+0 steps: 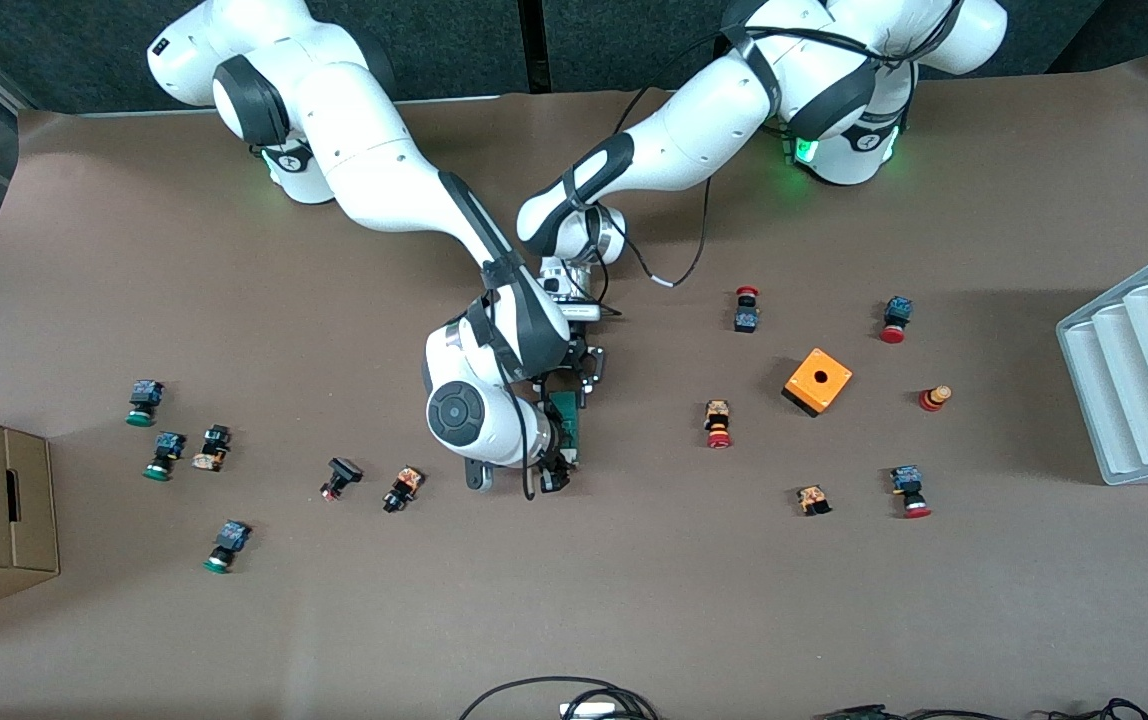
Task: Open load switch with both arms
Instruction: 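Grip the white lever of the switch with the right gripper, then flip the white lever over with the right gripper while the left gripper holds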
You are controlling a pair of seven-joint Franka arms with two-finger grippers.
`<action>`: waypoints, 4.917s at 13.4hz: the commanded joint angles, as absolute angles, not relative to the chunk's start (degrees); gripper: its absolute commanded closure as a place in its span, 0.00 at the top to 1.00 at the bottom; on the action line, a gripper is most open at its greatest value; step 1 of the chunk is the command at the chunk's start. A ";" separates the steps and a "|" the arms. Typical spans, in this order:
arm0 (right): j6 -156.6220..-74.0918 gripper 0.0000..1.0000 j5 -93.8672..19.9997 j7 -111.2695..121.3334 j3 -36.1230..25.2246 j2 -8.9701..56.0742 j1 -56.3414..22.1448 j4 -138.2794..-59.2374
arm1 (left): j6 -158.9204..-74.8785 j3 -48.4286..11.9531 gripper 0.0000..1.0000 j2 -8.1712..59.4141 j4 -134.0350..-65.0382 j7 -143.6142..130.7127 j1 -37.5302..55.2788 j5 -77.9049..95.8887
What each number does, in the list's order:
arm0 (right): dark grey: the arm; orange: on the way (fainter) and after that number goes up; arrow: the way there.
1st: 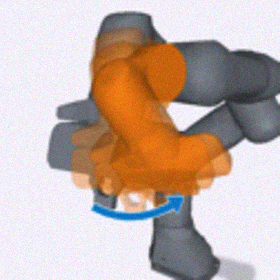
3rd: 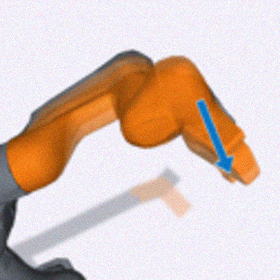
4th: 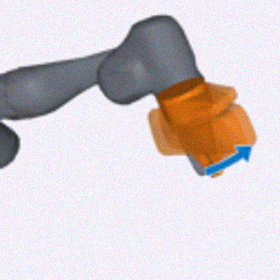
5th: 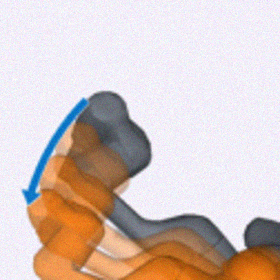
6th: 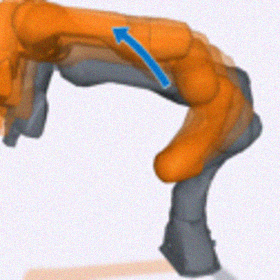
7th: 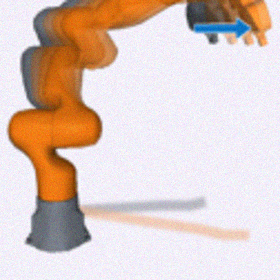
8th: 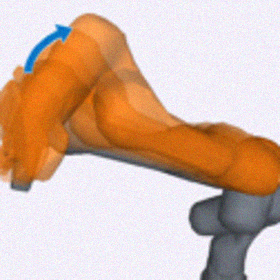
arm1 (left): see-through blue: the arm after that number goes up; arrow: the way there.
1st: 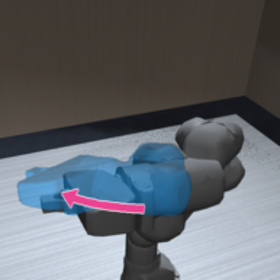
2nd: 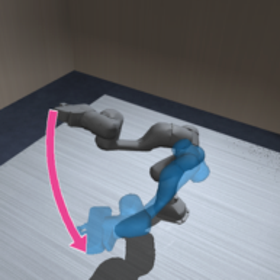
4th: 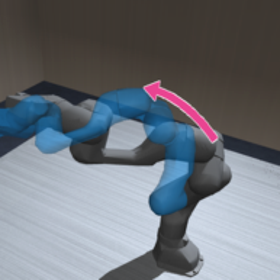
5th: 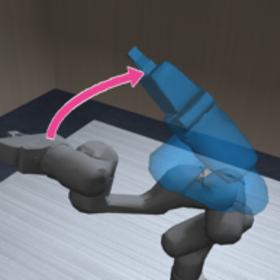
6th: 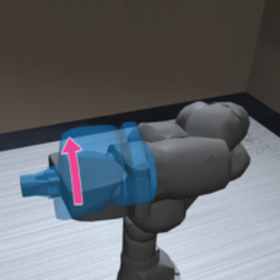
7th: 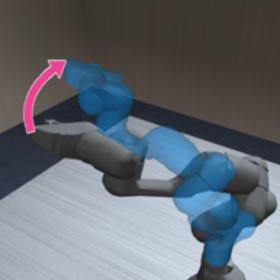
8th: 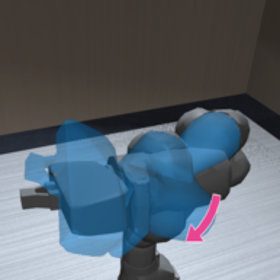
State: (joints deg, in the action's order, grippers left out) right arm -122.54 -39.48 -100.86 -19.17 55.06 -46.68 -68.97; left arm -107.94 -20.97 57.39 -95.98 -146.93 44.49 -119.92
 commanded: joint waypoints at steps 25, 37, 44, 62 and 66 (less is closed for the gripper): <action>-121.03 0.41 -37.09 -100.37 -17.23 49.04 -47.64 -76.46 | -107.31 -20.21 0.71 58.27 -95.19 -148.10 45.44 -120.41; -119.63 0.40 -35.95 -99.93 -17.23 47.11 -48.17 -77.87 | -107.23 -20.21 0.71 58.27 -95.19 -148.10 45.44 -120.41; -116.99 0.40 -35.42 -98.88 -17.23 46.06 -47.55 -77.87 | -107.31 -20.21 0.71 58.27 -95.27 -148.10 45.44 -120.50; -120.40 0.34 -33.31 -97.73 -17.23 45.17 -49.48 -83.84 | -107.23 -20.21 0.71 58.27 -95.27 -148.10 45.44 -120.50; -121.20 0.34 -32.96 -97.56 -17.23 45.53 -49.74 -83.94 | -107.23 -20.21 0.71 58.27 -95.27 -148.10 45.44 -120.50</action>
